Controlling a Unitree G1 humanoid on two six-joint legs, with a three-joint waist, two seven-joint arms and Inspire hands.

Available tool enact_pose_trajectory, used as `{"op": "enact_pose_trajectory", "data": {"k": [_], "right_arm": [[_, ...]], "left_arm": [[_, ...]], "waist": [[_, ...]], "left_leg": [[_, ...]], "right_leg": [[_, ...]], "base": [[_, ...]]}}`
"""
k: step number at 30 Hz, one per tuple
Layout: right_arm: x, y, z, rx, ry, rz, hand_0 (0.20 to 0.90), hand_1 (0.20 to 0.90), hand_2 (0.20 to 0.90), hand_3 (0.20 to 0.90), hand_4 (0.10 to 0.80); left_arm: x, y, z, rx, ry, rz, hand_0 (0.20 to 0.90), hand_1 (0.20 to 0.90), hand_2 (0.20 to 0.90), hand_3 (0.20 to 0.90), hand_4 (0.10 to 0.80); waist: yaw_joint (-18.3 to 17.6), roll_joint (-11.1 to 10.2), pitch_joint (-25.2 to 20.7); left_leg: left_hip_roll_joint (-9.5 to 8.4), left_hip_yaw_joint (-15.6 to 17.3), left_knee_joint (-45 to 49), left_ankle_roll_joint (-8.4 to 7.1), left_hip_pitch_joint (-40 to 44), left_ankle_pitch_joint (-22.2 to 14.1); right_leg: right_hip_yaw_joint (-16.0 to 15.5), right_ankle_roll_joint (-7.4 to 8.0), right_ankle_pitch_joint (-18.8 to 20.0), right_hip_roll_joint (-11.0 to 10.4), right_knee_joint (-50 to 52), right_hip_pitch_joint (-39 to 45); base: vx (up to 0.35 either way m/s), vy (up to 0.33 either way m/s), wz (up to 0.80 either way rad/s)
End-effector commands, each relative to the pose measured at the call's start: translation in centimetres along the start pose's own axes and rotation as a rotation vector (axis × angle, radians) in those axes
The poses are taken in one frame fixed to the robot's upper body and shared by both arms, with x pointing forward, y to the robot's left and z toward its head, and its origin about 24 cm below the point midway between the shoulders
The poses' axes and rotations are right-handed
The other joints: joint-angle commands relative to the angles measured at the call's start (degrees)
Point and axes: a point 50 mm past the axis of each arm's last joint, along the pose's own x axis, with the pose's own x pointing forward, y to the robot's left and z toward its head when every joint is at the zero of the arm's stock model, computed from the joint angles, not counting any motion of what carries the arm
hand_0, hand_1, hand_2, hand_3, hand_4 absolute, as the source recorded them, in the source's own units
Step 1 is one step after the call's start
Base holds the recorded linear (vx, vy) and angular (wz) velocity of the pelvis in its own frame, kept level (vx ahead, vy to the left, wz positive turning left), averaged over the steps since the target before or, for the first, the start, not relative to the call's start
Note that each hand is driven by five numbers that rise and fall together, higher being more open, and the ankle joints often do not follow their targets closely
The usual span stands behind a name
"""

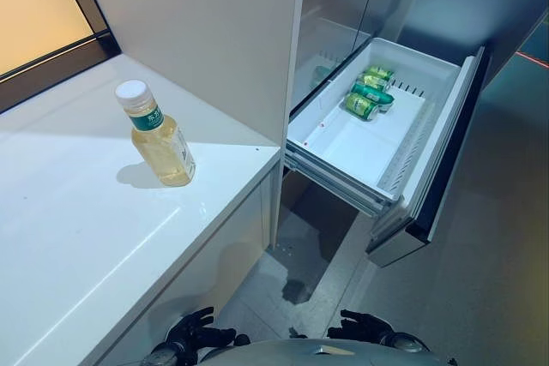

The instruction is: Put drinks into fridge and close the fridge

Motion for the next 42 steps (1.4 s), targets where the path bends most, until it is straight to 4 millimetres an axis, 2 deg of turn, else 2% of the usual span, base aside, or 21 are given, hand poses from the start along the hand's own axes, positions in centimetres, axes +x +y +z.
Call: {"op": "enact_pose_trajectory", "data": {"k": [1, 11, 18, 24, 25, 26, 28, 29, 31, 33, 35, 39, 42], "right_arm": [[-0.1, 0.1, -0.6, -0.048, 0.020, 0.019, 0.900, 0.900, 0.900, 0.900, 0.800], [-0.1, 0.1, -1.0, -0.069, 0.037, 0.017, 0.900, 0.900, 0.900, 0.900, 0.800], [-0.1, 0.1, -1.0, -0.072, 0.039, 0.015, 0.900, 0.900, 0.900, 0.900, 0.800], [-0.1, 0.0, -0.9, -0.130, 0.058, 0.018, 0.900, 0.900, 0.900, 0.900, 0.800], [-0.2, -0.1, -0.9, -0.148, 0.065, 0.019, 0.900, 0.900, 0.900, 0.900, 0.800], [-0.2, -0.1, -0.9, -0.154, 0.067, 0.019, 0.900, 0.900, 0.900, 0.900, 0.800], [-0.2, -0.4, -0.7, -0.186, 0.074, 0.021, 0.900, 0.900, 0.900, 0.900, 0.800], [-0.2, -0.4, -0.7, -0.191, 0.074, 0.022, 0.900, 0.900, 0.900, 0.900, 0.800], [-0.3, -0.8, -0.5, -0.219, 0.080, 0.025, 0.900, 0.900, 0.900, 0.900, 0.800], [-0.3, -0.9, -0.5, -0.234, 0.084, 0.027, 0.900, 0.900, 0.900, 0.900, 0.800], [-0.4, -1.1, -0.4, -0.257, 0.090, 0.028, 0.900, 0.900, 0.900, 0.900, 0.800], [-0.4, -1.1, -0.2, -0.272, 0.090, 0.029, 0.900, 0.900, 0.900, 0.900, 0.800], [-0.3, -0.9, -0.2, -0.272, 0.082, 0.032, 0.900, 0.900, 0.900, 0.900, 0.800]], "left_arm": [[0.4, -2.9, 1.3, 0.002, -0.089, -0.095, 0.900, 0.900, 0.900, 0.900, 0.800], [0.3, -3.3, 1.8, -0.021, -0.133, -0.157, 0.900, 0.900, 0.900, 0.900, 0.800], [0.2, -3.7, 2.5, 0.100, -0.203, -0.189, 0.900, 0.900, 0.900, 0.900, 0.800], [-0.3, -5.9, 5.7, 0.489, -0.385, -0.258, 0.900, 0.900, 0.900, 0.900, 0.800], [-0.3, -6.4, 7.0, 0.557, -0.414, -0.283, 0.900, 0.900, 0.900, 0.900, 0.800], [-0.4, -6.6, 7.4, 0.592, -0.423, -0.295, 0.900, 0.900, 0.900, 0.900, 0.800], [-0.6, -7.3, 9.7, 0.683, -0.488, -0.327, 0.900, 0.900, 0.900, 0.900, 0.800], [-0.7, -7.5, 10.0, 0.705, -0.498, -0.336, 0.900, 0.900, 0.900, 0.900, 0.800], [-1.3, -8.5, 12.2, 0.823, -0.574, -0.356, 0.900, 0.900, 0.900, 0.900, 0.800], [-1.6, -9.0, 13.0, 0.871, -0.606, -0.371, 0.900, 0.900, 0.900, 0.900, 0.800], [-2.4, -10.0, 14.8, 0.969, -0.707, -0.383, 0.900, 0.900, 0.900, 0.900, 0.800], [-3.7, -11.5, 16.9, 1.078, -0.841, -0.390, 0.900, 0.900, 0.900, 0.900, 0.800], [-4.7, -12.4, 17.2, 1.156, -0.952, -0.413, 0.900, 0.900, 0.900, 0.900, 0.800]], "waist": [[0.62, 0.57, -1.21], [0.71, 0.63, -1.33], [0.74, 0.76, -1.25], [-0.44, 1.40, -1.32], [-0.92, 1.62, -1.58], [-1.06, 1.69, -1.66], [-2.01, 2.07, -1.97], [-2.13, 2.11, -1.97], [-2.88, 2.41, -2.09], [-3.28, 2.50, -2.17], [-3.92, 2.65, -2.26], [-4.44, 2.72, -2.24], [-4.41, 2.65, -2.19]], "left_leg": [[-2.58, -0.17, 1.06, 2.23, -3.07, -3.03], [-2.64, -0.16, 0.99, 2.29, -3.10, -3.09], [-2.66, -0.09, 1.01, 2.31, -3.07, -3.10], [-2.40, 0.56, 0.87, 2.01, -2.45, -3.24], [-2.28, 0.82, 0.75, 1.96, -2.35, -3.25], [-2.25, 0.93, 0.70, 1.95, -2.32, -3.27], [-2.07, 1.45, 0.52, 1.89, -2.20, -3.27], [-2.04, 1.55, 0.48, 1.89, -2.16, -3.29], [-1.90, 2.06, 0.35, 1.98, -1.95, -3.46], [-1.89, 2.24, 0.28, 2.03, -1.87, -3.46], [-1.85, 2.52, 0.16, 2.11, -1.62, -3.57], [-1.91, 2.46, 0.07, 2.21, -1.44, -3.68], [-1.88, 2.75, 0.03, 2.26, -1.57, -3.77]], "right_leg": [[-0.91, 5.26, 1.20, -0.67, 2.57, -3.46], [-1.05, 5.33, 1.24, -0.72, 2.60, -3.61], [-0.99, 5.32, 1.20, -0.66, 2.74, -3.69], [-0.45, 5.54, 1.02, -0.46, 2.89, -3.44], [-0.22, 5.64, 0.96, -0.43, 2.96, -3.53], [-0.12, 5.68, 0.93, -0.41, 3.00, -3.57], [0.28, 5.91, 0.88, -0.32, 3.22, -3.85], [0.34, 5.95, 0.86, -0.31, 3.23, -3.86], [0.50, 6.08, 0.69, -0.29, 3.35, -3.94], [0.62, 6.18, 0.69, -0.28, 3.40, -3.96], [0.76, 6.28, 0.61, -0.33, 3.36, -3.86], [1.02, 6.40, 0.61, -0.37, 3.26, -3.73], [1.13, 6.41, 0.66, -0.28, 3.09, -3.79]], "base": [[0.000, 0.000, 0.00], [0.000, 0.000, 0.00], [0.009, 0.007, -0.05], [0.040, 0.040, -0.04], [0.060, 0.047, -0.03], [0.049, 0.044, -0.03], [0.040, 0.040, -0.04], [0.037, 0.041, -0.09], [0.032, 0.035, -0.15], [0.025, 0.025, -0.09], [0.034, 0.033, -0.06], [0.015, 0.017, -0.06], [0.000, 0.000, 0.00]]}}
